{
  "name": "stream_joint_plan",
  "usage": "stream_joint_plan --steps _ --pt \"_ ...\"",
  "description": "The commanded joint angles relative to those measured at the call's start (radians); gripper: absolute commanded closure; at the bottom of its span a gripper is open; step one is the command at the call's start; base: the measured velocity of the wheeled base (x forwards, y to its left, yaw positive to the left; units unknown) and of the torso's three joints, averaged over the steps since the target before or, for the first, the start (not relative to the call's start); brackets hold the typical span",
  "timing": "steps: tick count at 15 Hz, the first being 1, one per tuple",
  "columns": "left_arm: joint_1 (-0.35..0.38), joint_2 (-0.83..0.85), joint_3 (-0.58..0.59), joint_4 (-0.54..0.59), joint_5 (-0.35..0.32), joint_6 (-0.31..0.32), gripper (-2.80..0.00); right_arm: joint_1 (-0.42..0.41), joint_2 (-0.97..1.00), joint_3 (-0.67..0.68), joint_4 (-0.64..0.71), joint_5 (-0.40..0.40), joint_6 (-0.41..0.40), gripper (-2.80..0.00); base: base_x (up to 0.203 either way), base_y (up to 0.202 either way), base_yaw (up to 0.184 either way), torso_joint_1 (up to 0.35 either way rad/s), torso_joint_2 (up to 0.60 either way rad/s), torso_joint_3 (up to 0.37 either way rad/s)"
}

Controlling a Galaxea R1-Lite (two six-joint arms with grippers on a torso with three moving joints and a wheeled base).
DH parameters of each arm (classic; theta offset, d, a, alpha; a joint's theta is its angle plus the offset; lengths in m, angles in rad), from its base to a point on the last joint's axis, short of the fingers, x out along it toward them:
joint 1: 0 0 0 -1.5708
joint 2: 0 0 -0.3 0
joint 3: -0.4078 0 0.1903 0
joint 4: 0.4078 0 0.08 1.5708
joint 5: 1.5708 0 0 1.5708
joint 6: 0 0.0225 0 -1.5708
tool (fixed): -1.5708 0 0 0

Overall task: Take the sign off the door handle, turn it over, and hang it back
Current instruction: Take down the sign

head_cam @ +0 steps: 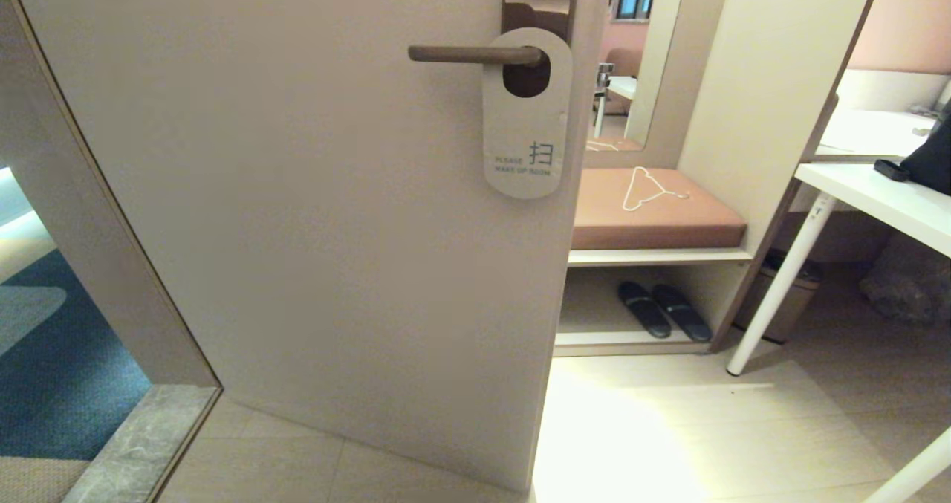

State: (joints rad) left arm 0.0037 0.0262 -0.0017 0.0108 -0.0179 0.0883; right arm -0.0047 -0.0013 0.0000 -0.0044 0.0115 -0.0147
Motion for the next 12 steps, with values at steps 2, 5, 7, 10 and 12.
stream_joint_plan --steps 2,5,7,10,12 --pt "-0.001 -0.023 0.000 0.004 -0.009 0.023 0.00 0.000 0.001 0.000 0.000 0.001 -0.001 0.00 0.000 0.000 0.000 0.000 0.00 0.000" --pt "-0.001 -0.023 0.000 0.003 -0.010 0.040 0.00 0.000 0.001 0.000 0.000 0.001 -0.001 0.00 0.000 0.000 0.000 0.000 0.00 0.000" --pt "-0.001 -0.023 0.000 0.003 0.001 0.033 0.00 0.000 0.001 0.000 0.000 0.001 -0.001 0.00 0.000 0.000 0.000 0.000 0.00 0.000" --pt "-0.001 -0.023 0.000 0.003 0.001 -0.002 0.00 0.000 0.001 0.000 0.000 0.001 -0.001 0.00 0.000 0.000 0.000 0.000 0.00 0.000" --pt "-0.001 -0.023 0.000 0.002 0.003 -0.025 0.00 0.000 0.001 0.000 0.000 0.001 -0.001 0.00 0.000 0.000 0.000 0.000 0.00 0.000"
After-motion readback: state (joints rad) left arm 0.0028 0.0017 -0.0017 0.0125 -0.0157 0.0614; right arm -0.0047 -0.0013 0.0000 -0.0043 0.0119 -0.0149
